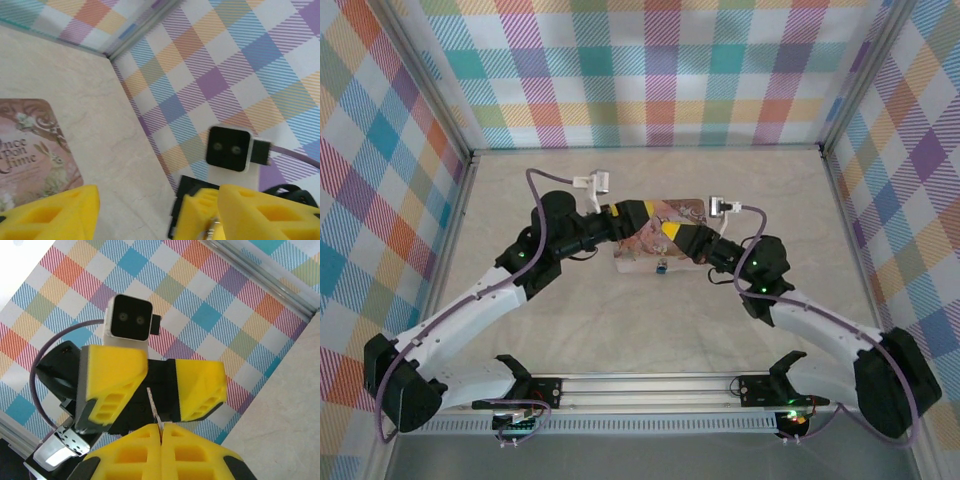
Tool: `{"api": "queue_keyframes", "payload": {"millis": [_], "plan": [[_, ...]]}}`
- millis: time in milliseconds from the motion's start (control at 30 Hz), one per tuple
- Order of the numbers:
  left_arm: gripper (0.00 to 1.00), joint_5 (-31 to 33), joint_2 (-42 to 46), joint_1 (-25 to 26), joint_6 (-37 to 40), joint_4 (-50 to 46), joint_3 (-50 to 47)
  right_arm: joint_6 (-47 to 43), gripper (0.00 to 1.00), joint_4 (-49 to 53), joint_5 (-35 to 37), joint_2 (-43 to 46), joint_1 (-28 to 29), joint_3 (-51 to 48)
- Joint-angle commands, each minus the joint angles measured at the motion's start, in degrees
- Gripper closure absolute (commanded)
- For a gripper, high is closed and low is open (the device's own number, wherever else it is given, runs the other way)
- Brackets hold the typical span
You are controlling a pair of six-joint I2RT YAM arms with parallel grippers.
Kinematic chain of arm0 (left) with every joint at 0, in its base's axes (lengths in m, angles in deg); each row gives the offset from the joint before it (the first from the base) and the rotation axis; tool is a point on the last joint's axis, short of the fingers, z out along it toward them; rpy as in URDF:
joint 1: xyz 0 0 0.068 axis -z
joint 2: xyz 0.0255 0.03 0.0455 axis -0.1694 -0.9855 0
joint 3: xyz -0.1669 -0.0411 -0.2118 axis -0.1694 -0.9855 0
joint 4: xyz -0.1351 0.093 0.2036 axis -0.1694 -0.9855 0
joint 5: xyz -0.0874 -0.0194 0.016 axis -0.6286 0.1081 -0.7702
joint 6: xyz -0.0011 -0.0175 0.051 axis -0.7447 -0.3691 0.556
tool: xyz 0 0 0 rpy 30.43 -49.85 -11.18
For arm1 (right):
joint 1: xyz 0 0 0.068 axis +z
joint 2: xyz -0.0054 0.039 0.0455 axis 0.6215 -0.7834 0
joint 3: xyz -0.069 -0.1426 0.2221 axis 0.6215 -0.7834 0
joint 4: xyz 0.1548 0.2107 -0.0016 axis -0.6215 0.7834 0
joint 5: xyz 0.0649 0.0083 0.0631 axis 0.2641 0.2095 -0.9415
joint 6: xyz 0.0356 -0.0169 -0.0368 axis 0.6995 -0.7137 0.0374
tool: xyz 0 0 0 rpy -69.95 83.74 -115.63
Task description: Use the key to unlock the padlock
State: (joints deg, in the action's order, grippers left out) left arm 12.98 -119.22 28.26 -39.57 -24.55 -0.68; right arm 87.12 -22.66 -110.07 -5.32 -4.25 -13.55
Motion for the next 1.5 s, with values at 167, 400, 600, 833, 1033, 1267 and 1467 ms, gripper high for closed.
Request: {"api": "queue_keyframes", "payload": {"millis": [167, 400, 600, 833, 1033, 1267, 1467], "plan": [[0.22, 6.3, 2.7, -2.7, 2.5, -13.9, -1.0, -15.2, 1.0, 38.0, 7.1, 16.7, -4.6, 1.4], [0.17, 9.9, 2.0, -3.0, 2.0, -18.8, -5.0, -27.2, 1.0, 61.4, 14.8, 22.3, -8.6, 6.5], [0.16, 8.9, 2.0, -3.0, 2.2, -17.9, -6.4, -27.2, 1.0, 60.4, 12.1, 21.2, -10.1, 7.1], [0.09, 10.4, -1.3, -3.2, 2.9, -21.8, -4.8, -30.7, 1.0, 63.8, 17.2, 16.9, -11.3, 10.4], [0.02, 15.6, -7.3, -5.1, 2.3, -22.1, -2.6, -35.9, 1.0, 68.9, 29.2, 8.6, -12.1, 15.2], [0.0, 16.2, -16.1, -8.2, 2.5, -16.3, 0.5, -39.4, 1.0, 70.2, 41.6, -3.0, -12.9, 18.3], [0.0, 13.4, -23.1, -9.8, 1.9, -13.4, 2.8, -38.7, 1.0, 68.7, 43.8, -13.2, -13.3, 20.0]]}}
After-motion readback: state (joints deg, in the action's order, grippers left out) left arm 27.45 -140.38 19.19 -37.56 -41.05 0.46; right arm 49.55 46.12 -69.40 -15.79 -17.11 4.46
